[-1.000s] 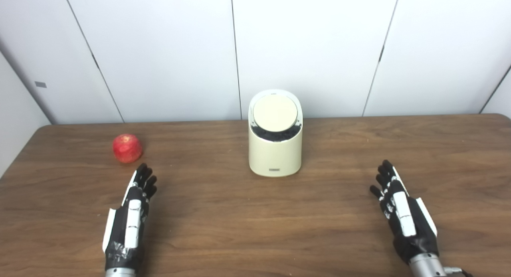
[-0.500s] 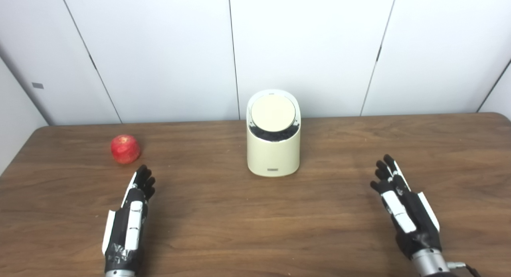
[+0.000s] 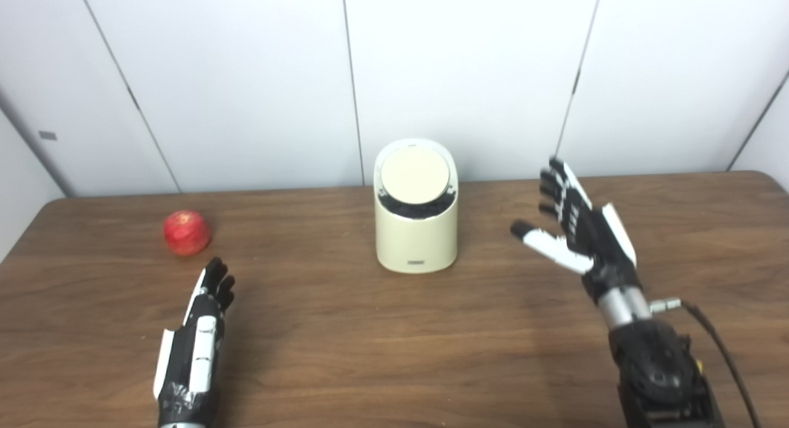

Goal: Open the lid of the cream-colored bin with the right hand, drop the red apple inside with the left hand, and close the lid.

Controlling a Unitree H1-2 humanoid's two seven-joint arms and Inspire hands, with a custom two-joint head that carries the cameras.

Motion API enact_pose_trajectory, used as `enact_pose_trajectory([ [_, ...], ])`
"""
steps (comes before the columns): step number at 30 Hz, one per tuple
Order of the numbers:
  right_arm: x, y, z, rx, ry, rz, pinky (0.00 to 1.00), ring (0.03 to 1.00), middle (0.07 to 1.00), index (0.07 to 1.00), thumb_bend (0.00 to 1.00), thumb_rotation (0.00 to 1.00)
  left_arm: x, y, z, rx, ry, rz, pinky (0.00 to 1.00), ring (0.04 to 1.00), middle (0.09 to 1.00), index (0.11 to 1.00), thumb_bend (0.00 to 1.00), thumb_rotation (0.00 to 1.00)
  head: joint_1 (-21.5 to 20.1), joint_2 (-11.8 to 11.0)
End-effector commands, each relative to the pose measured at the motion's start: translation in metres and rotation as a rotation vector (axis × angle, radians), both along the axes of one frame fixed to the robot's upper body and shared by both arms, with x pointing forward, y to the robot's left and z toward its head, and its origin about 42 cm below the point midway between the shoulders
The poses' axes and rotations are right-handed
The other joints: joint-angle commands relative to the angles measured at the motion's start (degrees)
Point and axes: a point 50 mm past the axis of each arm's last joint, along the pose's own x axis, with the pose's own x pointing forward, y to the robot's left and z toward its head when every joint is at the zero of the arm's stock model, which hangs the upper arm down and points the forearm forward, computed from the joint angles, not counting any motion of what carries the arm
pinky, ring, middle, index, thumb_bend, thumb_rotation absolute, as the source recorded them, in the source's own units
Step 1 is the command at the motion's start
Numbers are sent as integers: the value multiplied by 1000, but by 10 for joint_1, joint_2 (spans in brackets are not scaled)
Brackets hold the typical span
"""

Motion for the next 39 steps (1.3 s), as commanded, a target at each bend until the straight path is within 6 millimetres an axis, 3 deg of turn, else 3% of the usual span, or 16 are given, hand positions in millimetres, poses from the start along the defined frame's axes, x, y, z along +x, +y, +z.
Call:
enact_pose_trajectory([
  [1, 23, 26, 34, -45, -85, 9, 838, 912, 929, 951, 907, 463, -14, -5, -24, -32, 63, -11, 997, 986, 996, 1000, 451, 921, -1, 0],
  [8, 47, 48, 56, -60, -105, 58, 834, 952, 953, 968, 907, 463, -15, -6, -26, -20, 61, -17, 1000, 989, 1000, 1000, 409, 920, 2, -3],
  [25, 65, 60, 79, -137, -136, 55, 844, 952, 955, 960, 906, 429, -16, -10, -25, -20, 67, -13, 989, 972, 987, 1000, 425, 904, 5, -1],
  [32, 84, 70, 88, -193, -154, 79, 865, 953, 956, 963, 900, 347, -16, -12, -26, -20, 60, -16, 989, 968, 981, 998, 425, 897, 7, -1],
  [39, 100, 76, 88, -250, -143, 93, 882, 949, 957, 968, 917, 330, -16, -15, -26, -19, 65, -7, 966, 954, 969, 988, 437, 878, 12, 1],
])
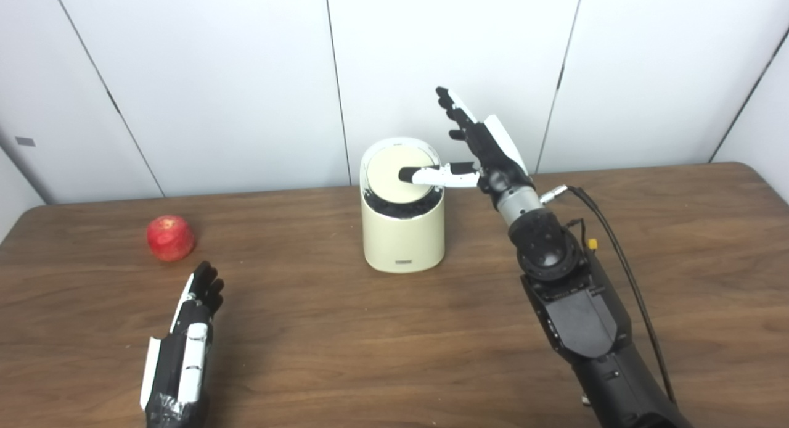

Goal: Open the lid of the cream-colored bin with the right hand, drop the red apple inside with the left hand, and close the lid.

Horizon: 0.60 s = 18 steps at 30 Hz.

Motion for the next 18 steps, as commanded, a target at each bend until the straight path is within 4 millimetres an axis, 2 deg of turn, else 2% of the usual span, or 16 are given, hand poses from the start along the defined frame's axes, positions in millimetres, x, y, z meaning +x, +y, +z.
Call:
enact_pose_trajectory([
  [1, 7, 6, 36, -26, -131, 28, 875, 945, 957, 967, 919, 328, -16, -12, -26, -41, 88, 11, 968, 954, 968, 984, 436, 884, 0, 1],
  [10, 20, 12, 34, -126, -178, 8, 842, 920, 946, 960, 962, 320, -17, -17, -25, -53, 93, 15, 958, 949, 958, 978, 425, 877, 4, 3],
  [18, 31, 14, 34, -184, -203, -5, 832, 917, 936, 956, 949, 288, -17, -20, -25, -65, 99, 20, 965, 951, 962, 980, 451, 850, 7, 6],
])
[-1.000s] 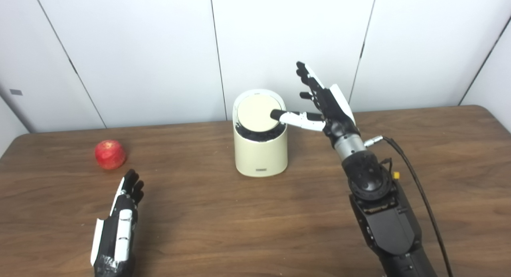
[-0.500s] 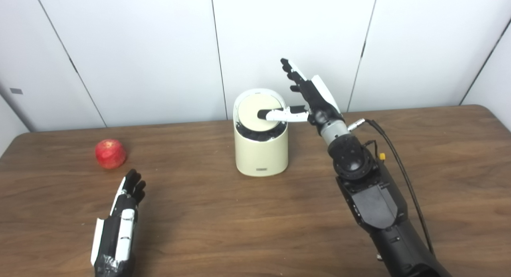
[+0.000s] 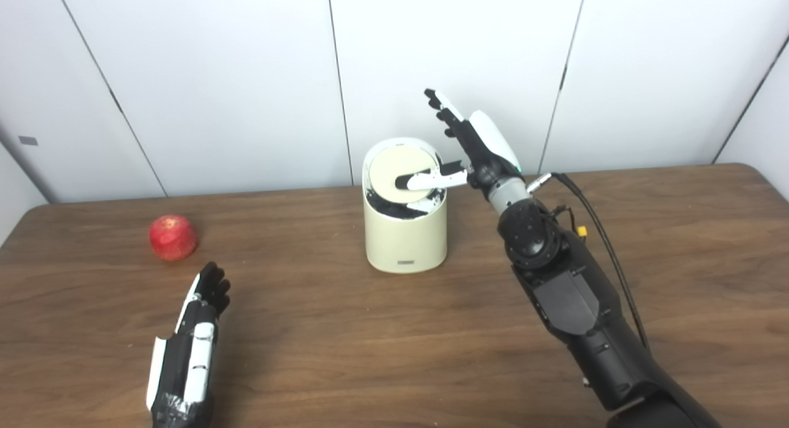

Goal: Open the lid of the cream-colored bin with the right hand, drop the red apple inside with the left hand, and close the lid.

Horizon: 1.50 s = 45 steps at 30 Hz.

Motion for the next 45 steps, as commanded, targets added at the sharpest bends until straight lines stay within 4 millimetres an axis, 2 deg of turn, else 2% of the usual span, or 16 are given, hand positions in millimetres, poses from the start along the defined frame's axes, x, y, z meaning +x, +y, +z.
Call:
enact_pose_trajectory([
  [1, 6, 6, 35, -14, -129, 21, 828, 915, 935, 957, 946, 291, -16, -14, -24, -60, 93, 11, 960, 947, 960, 977, 455, 850, 0, 1],
  [8, 5, 4, 30, -115, -176, 14, 802, 892, 919, 956, 949, 268, -17, -12, -25, -58, 83, 10, 963, 951, 961, 979, 439, 877, 2, 6],
  [18, 0, 5, 32, -323, -246, 29, 909, 964, 958, 973, 965, 175, -19, -9, -25, -56, 70, 16, 949, 938, 952, 967, 441, 878, -5, 13],
  [22, -1, 5, 31, -364, -252, 30, 902, 960, 959, 971, 985, 147, -19, -9, -24, -49, 73, 19, 943, 934, 951, 968, 448, 875, -6, 14],
  [24, -2, 5, 30, -292, -223, 41, 912, 963, 955, 961, 936, 202, -19, -9, -24, -49, 72, 16, 946, 936, 957, 973, 458, 877, -6, 15],
  [26, -2, 6, 31, -156, -173, 58, 877, 938, 944, 956, 877, 295, -20, -9, -23, -49, 73, 16, 948, 938, 957, 974, 452, 887, -5, 17],
  [27, -3, 7, 34, -70, -150, 55, 875, 937, 943, 956, 873, 299, -20, -8, -22, -50, 74, 16, 948, 938, 957, 974, 452, 888, -6, 17],
  [29, -4, 8, 41, 64, -120, 51, 790, 898, 928, 954, 836, 398, -21, -8, -21, -53, 74, 17, 947, 942, 960, 976, 443, 888, -9, 17],
  [31, -7, 4, 50, 169, -97, 45, 776, 894, 922, 960, 790, 477, -22, -7, -22, -56, 75, 16, 951, 947, 962, 979, 436, 879, -11, 17],
  [33, -11, -2, 57, 232, -85, 42, 799, 894, 915, 953, 727, 516, -22, -7, -22, -57, 75, 14, 948, 947, 959, 976, 439, 873, -12, 18],
  [36, -18, -17, 64, 244, -89, 13, 778, 883, 923, 949, 630, 607, -22, -7, -21, -59, 72, 8, 953, 951, 964, 981, 422, 885, -14, 19],
  [41, -36, -42, 64, 313, -65, -20, 808, 892, 928, 932, 592, 603, -22, -6, -20, -62, 72, 4, 962, 954, 969, 985, 407, 891, -16, 20],
  [45, -63, -67, 45, 353, -33, 2, 789, 914, 945, 943, 539, 636, -22, -5, -20, -62, 78, 7, 968, 956, 971, 987, 413, 888, -16, 21],
])
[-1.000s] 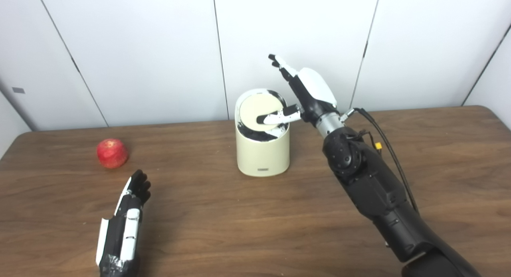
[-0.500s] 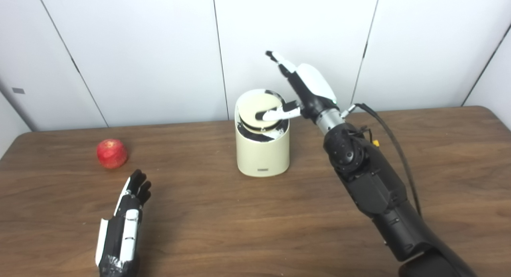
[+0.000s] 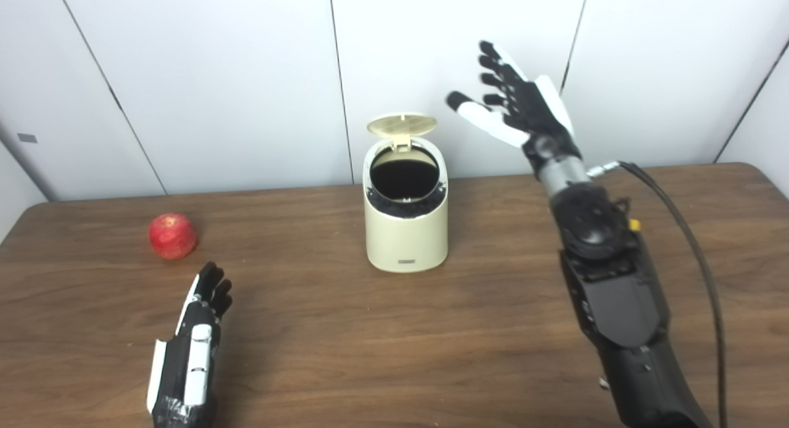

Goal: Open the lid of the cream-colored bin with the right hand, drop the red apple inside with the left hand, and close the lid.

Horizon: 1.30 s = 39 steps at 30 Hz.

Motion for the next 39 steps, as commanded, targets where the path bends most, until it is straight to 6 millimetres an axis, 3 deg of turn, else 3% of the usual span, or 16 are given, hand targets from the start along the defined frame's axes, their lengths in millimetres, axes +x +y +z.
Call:
enact_pose_trajectory([
  [1, -9, -8, 6, 8, -36, 30, 791, 913, 945, 944, 536, 666, -16, -4, -21, -35, 85, 10, 973, 961, 973, 989, 414, 886, -1, 1],
  [6, -40, -35, -29, 69, 52, 51, 861, 947, 980, 967, 534, 737, -14, -1, -19, -28, 81, 15, 969, 954, 968, 983, 403, 891, 0, 4],
  [9, -63, -44, -50, 185, 107, 44, 910, 934, 964, 972, 532, 716, -12, 3, -20, -26, 77, 10, 971, 956, 970, 985, 414, 882, 0, 6],
  [12, -81, -49, -71, 249, 136, 39, 962, 977, 974, 979, 572, 791, -11, 6, -21, -25, 76, 9, 971, 959, 972, 983, 429, 869, -1, 8],
  [17, -100, -51, -100, 289, 153, 8, 920, 955, 961, 965, 587, 889, -11, 10, -18, -26, 91, 22, 962, 960, 973, 981, 476, 858, 14, 15],
  [22, -108, -47, -124, 346, 154, -29, 927, 947, 950, 965, 546, 934, -10, 13, -16, -12, 93, 33, 937, 940, 956, 964, 511, 829, 47, 25],
  [26, -113, -43, -134, 351, 166, -41, 944, 962, 969, 987, 571, 995, -10, 15, -15, -22, 95, 35, 927, 931, 950, 964, 470, 834, 59, 34],
  [30, -117, -44, -146, 321, 178, -52, 971, 989, 992, 999, 589, 1000, -10, 17, -13, -20, 97, 50, 942, 928, 943, 953, 420, 840, 64, 43],
  [39, -123, -51, -159, 348, 180, -65, 1000, 1000, 995, 992, 579, 1000, -11, 18, -6, -16, 94, 56, 917, 919, 939, 946, 462, 782, 81, 59],
])
